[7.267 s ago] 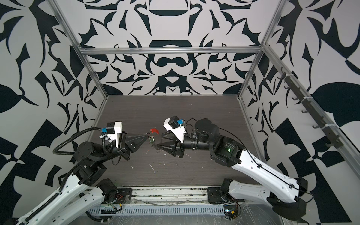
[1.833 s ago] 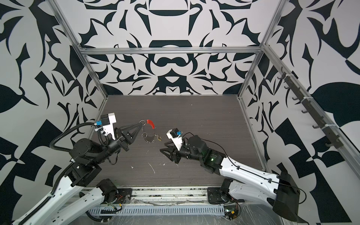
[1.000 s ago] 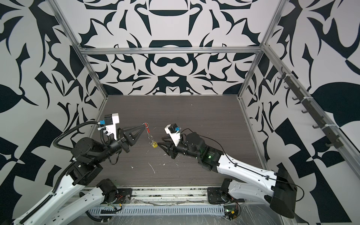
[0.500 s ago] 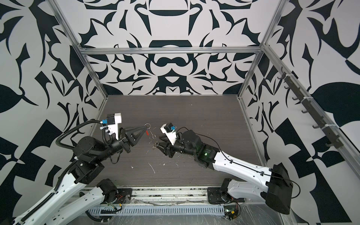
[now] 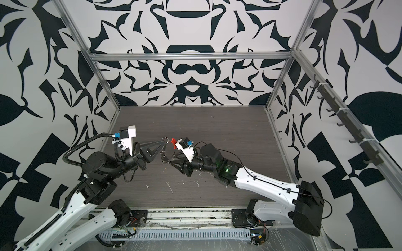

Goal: Remove the keys from the keyring

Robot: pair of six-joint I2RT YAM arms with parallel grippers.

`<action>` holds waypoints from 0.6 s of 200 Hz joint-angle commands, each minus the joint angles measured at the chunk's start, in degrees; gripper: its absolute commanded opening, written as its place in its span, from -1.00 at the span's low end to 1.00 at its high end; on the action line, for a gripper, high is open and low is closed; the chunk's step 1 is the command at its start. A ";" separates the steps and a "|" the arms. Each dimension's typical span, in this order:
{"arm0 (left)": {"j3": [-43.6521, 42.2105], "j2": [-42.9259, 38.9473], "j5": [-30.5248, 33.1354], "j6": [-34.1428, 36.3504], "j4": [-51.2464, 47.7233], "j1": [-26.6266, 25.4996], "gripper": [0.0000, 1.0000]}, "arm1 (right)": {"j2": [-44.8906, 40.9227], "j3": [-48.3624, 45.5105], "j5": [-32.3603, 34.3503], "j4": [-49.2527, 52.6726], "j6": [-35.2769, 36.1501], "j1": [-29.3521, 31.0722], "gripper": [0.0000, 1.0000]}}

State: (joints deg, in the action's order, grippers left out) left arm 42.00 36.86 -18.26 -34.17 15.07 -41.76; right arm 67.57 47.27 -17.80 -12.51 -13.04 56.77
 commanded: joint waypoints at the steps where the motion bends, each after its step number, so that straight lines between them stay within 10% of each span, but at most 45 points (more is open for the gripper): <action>1: 0.61 -0.68 0.04 -0.72 3.10 -0.17 -1.00 | 0.01 2.90 -1.09 -3.04 0.56 0.44 -0.18; 120: 0.50 -2.30 0.98 -0.30 1.36 -0.17 -1.00 | -1.77 2.96 2.46 0.11 2.23 0.56 -0.88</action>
State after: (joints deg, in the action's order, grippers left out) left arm 41.98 36.01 -18.17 -34.54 15.25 -41.76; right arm 67.75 47.77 -16.75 -12.27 -11.46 57.10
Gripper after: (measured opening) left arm 0.047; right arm 0.088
